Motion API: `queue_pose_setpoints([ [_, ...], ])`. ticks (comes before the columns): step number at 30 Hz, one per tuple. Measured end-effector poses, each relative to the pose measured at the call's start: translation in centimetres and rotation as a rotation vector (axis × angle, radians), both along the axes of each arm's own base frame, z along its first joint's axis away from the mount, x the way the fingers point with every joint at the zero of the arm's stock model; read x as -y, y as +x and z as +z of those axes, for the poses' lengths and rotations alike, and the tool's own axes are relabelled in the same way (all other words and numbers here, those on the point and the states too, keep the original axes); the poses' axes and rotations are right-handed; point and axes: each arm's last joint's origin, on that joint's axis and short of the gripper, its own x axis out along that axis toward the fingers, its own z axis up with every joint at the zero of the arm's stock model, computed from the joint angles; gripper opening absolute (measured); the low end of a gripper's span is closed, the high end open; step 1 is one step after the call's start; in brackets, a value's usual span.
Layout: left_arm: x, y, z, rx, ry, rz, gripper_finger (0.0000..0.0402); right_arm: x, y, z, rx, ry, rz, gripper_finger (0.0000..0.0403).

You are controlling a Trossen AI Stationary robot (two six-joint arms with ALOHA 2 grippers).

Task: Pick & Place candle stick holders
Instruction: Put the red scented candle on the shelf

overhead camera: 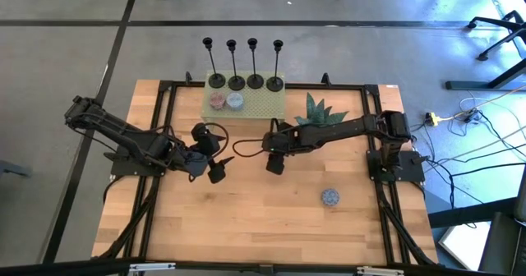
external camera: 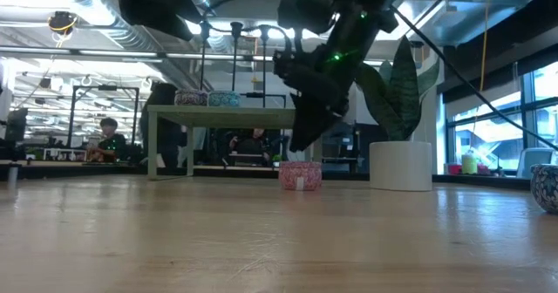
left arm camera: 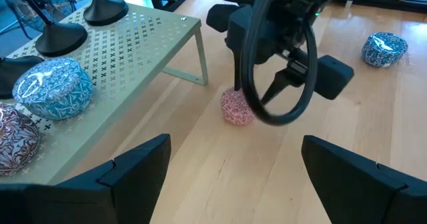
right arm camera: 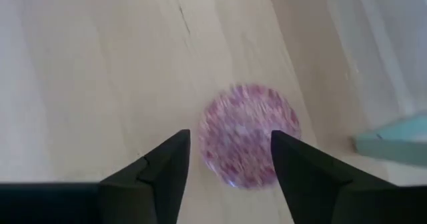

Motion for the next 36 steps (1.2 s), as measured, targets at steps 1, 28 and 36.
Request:
queue_pose_setpoints([
  [1,0.0,0.0,0.0,0.0,0.0,0.0,0.0336,0.0,-0.2,-0.1,-0.021,-0.01,0.01,0.0214],
  [28,0.0,0.0,0.0,0.002,-0.008,0.001,0.0336,2.9,0.3,-1.1,-0.012,0.118,-0.067,0.0351],
  [36,0.0,0.0,0.0,0.002,-0.008,0.001,0.0336,2.9,0.4,-1.4,-0.015,0.118,-0.066,0.0351],
])
